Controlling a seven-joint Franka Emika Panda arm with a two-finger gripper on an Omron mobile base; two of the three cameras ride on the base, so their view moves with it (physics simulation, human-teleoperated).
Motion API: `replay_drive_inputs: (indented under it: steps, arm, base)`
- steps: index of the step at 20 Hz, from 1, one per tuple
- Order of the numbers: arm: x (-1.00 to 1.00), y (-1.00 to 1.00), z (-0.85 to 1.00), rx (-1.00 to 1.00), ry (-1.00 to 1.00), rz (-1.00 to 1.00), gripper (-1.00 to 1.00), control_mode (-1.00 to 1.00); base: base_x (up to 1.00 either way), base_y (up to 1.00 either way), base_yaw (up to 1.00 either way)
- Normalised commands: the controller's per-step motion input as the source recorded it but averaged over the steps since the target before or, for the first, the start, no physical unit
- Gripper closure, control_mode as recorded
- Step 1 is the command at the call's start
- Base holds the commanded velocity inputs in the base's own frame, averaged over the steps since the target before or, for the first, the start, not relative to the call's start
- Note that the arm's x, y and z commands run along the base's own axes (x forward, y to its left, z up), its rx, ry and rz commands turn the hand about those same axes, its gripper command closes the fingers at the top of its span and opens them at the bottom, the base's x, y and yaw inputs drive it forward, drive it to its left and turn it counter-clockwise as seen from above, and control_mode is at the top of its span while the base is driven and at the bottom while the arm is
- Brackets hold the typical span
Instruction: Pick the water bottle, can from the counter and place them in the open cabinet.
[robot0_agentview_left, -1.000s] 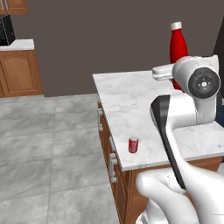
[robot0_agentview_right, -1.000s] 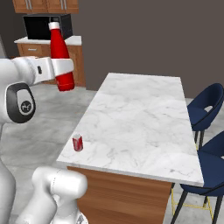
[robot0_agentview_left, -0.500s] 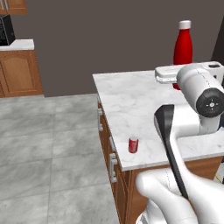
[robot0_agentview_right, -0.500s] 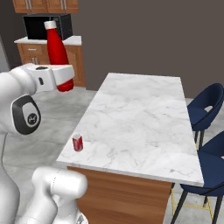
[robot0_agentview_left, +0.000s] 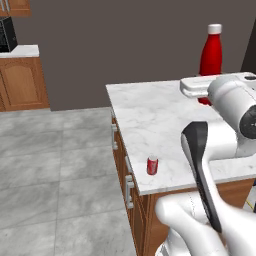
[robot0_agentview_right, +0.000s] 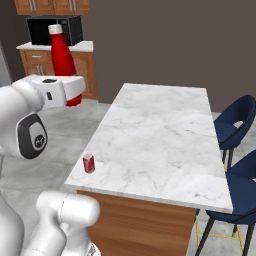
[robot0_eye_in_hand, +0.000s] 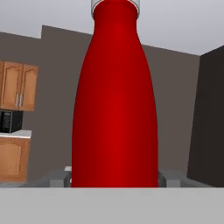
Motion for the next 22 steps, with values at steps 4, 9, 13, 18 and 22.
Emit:
replay_drive_inputs:
  steps: [4,9,13,18,22]
  arm:
    - [-0.33,0.00,0.00,0.00,0.00,0.12,1.00,-1.00]
    - [-0.29,0.00,0.00,0.00,0.00,0.07,1.00,-1.00]
    - [-0.12,0.01,0.00,0.00,0.00,0.04,1.00,-1.00]
    - [-0.06,0.04,0.00,0.00,0.03,0.04,1.00,-1.00]
    - [0.00,0.10,-0.04,-0.03,0.05,0.00,1.00,-1.00]
  base:
    - [0.00,0.00,0.00]
    - [0.00,0.00,0.00]
    - [0.00,0.00,0.00]
    - [0.00,0.00,0.00]
    - [0.00,0.00,0.00]
